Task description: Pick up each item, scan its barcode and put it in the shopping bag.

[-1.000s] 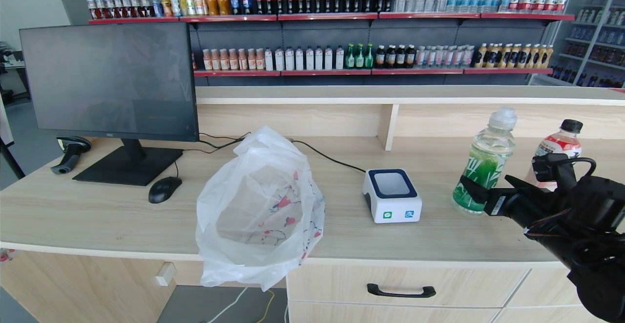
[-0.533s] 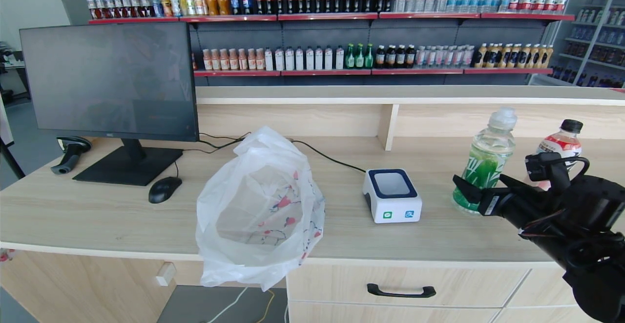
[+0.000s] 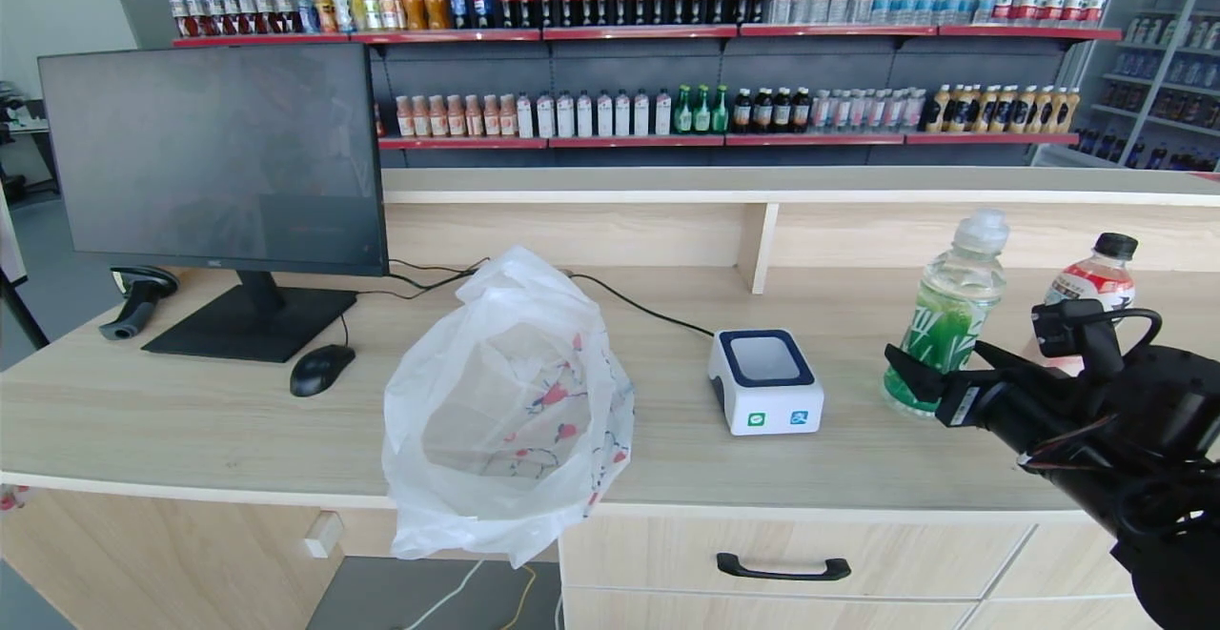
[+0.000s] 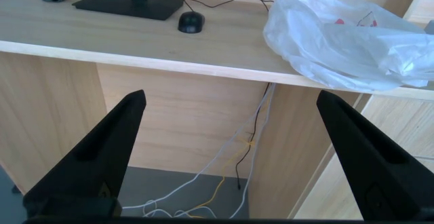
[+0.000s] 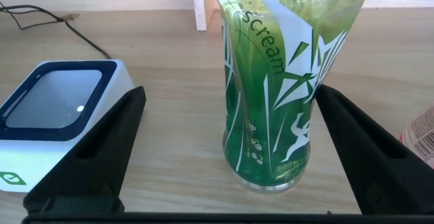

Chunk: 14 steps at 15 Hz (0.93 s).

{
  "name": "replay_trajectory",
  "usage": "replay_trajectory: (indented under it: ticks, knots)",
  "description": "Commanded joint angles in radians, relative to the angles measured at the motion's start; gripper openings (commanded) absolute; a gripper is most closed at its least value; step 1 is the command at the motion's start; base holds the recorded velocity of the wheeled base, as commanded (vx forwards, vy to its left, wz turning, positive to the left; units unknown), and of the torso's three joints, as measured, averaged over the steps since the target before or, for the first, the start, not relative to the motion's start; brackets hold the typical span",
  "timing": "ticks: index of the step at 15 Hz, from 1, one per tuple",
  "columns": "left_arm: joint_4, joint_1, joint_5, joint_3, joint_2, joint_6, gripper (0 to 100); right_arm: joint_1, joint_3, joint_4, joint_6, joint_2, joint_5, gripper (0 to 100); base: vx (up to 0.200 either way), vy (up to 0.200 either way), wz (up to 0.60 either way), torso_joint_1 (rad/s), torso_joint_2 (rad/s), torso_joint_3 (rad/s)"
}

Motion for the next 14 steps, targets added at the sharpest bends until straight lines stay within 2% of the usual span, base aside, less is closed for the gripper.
replay_trajectory:
  ticks: [1,14]
  knots:
    - [0.0,0.0,0.0,0.0,0.0,0.0,100,0.0,0.005,-0.001,0.0,-0.024,0.0,100,0.0,0.0,0.0,0.0,0.0,0.0]
    - [0.0,0.0,0.0,0.0,0.0,0.0,100,0.045,0.034,-0.001,0.0,-0.042,0.0,100,0.0,0.0,0.0,0.0,0.0,0.0]
